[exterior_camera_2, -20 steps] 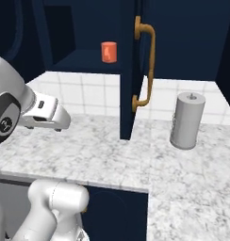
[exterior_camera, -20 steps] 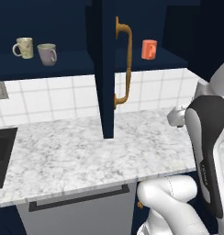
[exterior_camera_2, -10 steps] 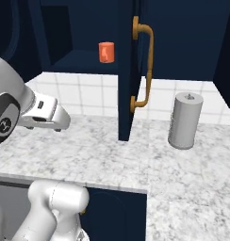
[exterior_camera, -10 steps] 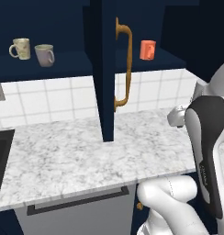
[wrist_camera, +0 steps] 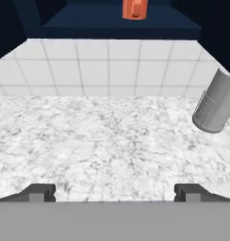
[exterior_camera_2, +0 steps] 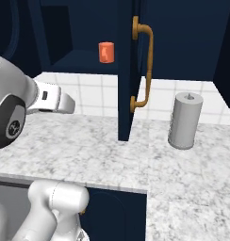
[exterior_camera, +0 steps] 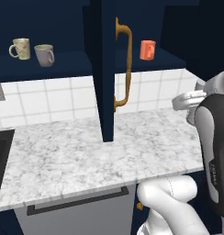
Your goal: Gather all objects into one cabinet and sort the glasses and bowls to opposite sides.
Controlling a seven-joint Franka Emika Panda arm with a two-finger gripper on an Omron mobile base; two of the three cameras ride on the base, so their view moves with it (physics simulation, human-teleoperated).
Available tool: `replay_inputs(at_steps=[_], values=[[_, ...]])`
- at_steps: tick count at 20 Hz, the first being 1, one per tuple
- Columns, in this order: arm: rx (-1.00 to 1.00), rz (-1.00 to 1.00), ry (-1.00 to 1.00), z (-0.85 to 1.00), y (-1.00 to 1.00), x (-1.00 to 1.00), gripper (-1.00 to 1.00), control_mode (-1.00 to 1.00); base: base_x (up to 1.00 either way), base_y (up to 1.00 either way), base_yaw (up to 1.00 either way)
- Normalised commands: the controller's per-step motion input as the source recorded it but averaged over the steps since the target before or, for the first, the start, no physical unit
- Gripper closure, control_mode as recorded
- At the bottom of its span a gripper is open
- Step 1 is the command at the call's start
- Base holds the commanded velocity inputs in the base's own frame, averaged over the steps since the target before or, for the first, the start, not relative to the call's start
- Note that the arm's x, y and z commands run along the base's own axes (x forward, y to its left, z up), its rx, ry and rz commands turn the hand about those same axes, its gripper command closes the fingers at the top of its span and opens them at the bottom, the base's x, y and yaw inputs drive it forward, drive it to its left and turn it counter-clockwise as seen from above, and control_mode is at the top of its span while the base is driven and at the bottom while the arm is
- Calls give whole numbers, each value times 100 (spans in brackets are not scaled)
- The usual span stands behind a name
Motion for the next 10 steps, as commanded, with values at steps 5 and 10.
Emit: replay_inputs(at_steps=[5,10], values=[[2,2,-29,38,-5,58,-100,-100,0,0,0],[0,0,-2,44,0,69,-100,-100,0,0,0]])
